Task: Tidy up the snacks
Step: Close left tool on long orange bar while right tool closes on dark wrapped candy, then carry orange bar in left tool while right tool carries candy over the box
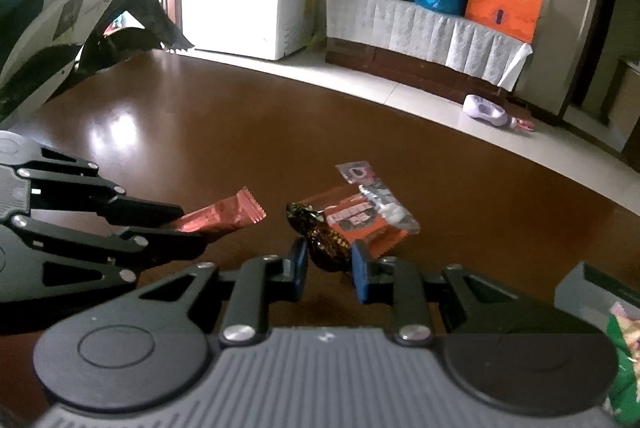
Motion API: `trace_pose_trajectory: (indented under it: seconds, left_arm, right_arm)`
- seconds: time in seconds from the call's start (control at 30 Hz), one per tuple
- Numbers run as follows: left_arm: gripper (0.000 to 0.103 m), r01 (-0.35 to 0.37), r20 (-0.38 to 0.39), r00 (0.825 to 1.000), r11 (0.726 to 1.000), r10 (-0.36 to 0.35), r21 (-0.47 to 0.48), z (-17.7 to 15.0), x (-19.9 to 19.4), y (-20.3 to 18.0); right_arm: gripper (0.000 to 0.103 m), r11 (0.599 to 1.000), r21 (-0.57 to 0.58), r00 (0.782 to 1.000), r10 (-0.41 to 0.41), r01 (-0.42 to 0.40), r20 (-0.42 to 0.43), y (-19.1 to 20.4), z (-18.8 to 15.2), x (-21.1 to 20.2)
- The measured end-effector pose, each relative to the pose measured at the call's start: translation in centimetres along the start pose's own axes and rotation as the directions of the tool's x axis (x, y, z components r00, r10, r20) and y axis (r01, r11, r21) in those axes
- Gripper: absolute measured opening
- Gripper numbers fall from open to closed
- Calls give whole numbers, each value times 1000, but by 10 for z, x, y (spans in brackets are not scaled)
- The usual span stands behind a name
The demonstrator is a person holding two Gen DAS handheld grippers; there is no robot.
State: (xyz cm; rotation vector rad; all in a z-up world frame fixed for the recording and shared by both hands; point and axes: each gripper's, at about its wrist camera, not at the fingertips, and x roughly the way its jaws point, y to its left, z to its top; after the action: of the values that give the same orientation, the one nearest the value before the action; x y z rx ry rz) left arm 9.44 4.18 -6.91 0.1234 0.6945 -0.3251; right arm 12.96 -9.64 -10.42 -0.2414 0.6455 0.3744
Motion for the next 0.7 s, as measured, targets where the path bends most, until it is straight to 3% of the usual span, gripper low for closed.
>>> trace_pose_trajectory:
  seconds: [0.7]
  left_arm:
    - [22, 40, 55, 998, 997, -44, 72, 26, -13, -55]
  right_arm:
    - [24, 992, 123, 997, -8, -2, 81, -31, -21, -109]
